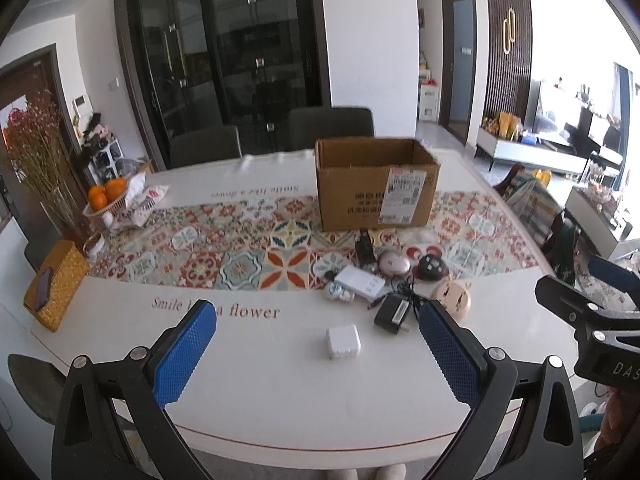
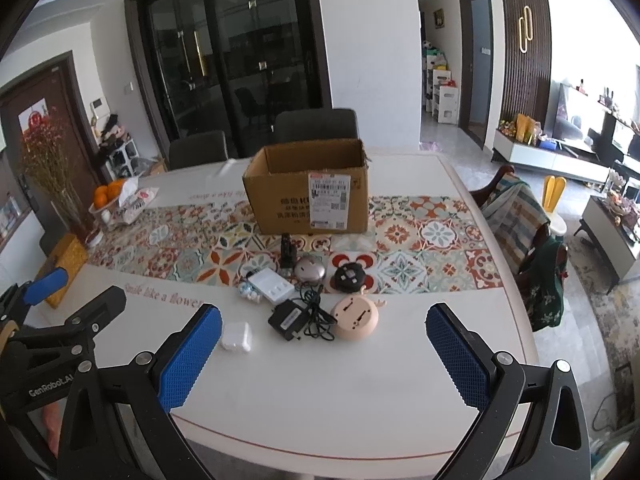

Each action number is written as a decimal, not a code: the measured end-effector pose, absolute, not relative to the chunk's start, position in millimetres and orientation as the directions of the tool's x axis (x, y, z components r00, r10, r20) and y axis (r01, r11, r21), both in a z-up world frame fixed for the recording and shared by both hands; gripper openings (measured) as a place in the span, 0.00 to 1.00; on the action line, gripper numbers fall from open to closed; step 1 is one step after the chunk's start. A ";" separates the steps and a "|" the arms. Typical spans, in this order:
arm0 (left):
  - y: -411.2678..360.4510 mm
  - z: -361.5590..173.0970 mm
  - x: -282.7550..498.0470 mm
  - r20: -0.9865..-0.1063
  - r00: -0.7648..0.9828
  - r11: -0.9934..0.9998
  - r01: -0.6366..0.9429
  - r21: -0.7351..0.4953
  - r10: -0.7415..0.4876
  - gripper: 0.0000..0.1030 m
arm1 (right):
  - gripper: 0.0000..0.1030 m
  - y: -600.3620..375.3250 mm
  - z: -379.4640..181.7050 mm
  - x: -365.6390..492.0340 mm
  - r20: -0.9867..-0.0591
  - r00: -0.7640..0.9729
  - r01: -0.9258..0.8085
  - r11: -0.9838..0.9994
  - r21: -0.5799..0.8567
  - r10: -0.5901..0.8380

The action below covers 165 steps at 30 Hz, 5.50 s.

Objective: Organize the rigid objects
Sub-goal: 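Reach the left gripper to the white charger cube and close on it, then lift the white cube with the left gripper while the right gripper grasps the pink toy, then carry both held items over the cardboard box and lower them inside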

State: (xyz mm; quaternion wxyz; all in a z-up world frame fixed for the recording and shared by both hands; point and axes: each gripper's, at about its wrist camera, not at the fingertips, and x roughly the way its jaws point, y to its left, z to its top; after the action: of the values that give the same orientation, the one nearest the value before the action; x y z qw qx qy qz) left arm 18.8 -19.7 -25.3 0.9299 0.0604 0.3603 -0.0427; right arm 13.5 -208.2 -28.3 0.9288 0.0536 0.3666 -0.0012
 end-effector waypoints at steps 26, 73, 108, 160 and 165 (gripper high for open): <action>-20.6 -137.0 81.4 -0.837 0.544 0.994 0.110 0.014 -0.049 0.98 | 0.99 -207.9 -147.4 87.2 -0.891 0.441 0.006 0.992 0.123 0.108; -46.4 -244.8 143.3 -0.887 0.462 0.998 0.047 0.040 0.013 0.44 | 0.99 -221.3 -235.2 138.4 -0.944 0.267 0.013 0.979 0.204 0.193; -82.6 -209.0 136.3 -0.870 0.492 0.998 0.061 0.011 -0.020 0.44 | 0.88 -263.2 -237.0 167.1 -0.955 0.264 -0.021 0.991 0.132 0.133; -82.6 -127.2 157.7 -0.796 0.592 0.981 0.191 -0.018 -0.130 0.44 | 0.81 -259.5 -144.7 163.6 -0.878 0.462 0.028 0.988 0.152 0.122; -77.3 -96.3 165.4 -0.745 0.654 0.980 0.199 0.000 -0.133 0.44 | 0.81 -252.4 -112.2 167.4 -0.834 0.536 0.010 0.986 0.163 0.133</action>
State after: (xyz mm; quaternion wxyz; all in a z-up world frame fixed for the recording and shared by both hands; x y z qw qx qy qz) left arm 165.4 -77.3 -96.3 0.9084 0.0410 0.4059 -0.0913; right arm 167.4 -252.4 -112.2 0.8733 0.0743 0.4802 0.0351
